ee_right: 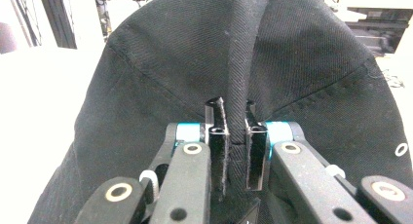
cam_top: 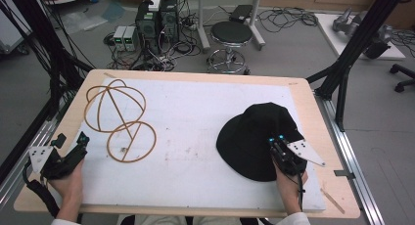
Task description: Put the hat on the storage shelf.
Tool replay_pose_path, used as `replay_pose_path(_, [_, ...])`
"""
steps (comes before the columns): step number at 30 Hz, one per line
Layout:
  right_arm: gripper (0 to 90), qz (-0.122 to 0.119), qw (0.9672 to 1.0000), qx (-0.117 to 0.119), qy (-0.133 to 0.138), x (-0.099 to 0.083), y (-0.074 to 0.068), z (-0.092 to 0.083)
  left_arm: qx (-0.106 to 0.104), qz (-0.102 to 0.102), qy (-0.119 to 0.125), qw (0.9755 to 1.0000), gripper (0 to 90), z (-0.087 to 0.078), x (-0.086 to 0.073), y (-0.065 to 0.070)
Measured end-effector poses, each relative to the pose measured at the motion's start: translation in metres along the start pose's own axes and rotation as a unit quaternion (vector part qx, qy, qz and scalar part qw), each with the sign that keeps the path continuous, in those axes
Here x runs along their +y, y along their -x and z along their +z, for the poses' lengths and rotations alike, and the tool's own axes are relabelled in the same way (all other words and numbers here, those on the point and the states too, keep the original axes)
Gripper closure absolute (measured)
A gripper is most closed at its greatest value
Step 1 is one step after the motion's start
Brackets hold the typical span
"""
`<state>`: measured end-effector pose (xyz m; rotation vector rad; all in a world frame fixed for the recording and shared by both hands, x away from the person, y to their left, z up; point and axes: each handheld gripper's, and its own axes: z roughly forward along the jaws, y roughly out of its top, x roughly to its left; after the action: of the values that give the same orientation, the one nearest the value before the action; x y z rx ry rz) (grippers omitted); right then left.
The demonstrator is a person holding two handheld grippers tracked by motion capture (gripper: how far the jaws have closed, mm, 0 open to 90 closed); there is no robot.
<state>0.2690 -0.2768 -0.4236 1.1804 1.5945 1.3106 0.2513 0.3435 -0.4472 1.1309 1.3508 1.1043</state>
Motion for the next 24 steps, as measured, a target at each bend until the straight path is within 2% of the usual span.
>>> replay_pose_path(5, [85.4,-0.004,1.0,-0.002,-0.001,-0.0001,-0.0011,0.0002,0.0,0.0,0.0,1.0,30.7,0.0001,0.0,0.0])
replay_pose_path(18, [85.6,0.008,1.0,0.002,-0.001,0.0,0.0001,-0.0003,0.0,0.001,-0.001,1.0,30.7,0.0001,0.0001,0.0001])
replay_pose_path(24, [85.6,0.006,1.0,0.001,0.003,0.0001,0.0006,-0.0004,0.0,0.002,-0.001,1.0,30.6,0.0002,0.0001,-0.0001])
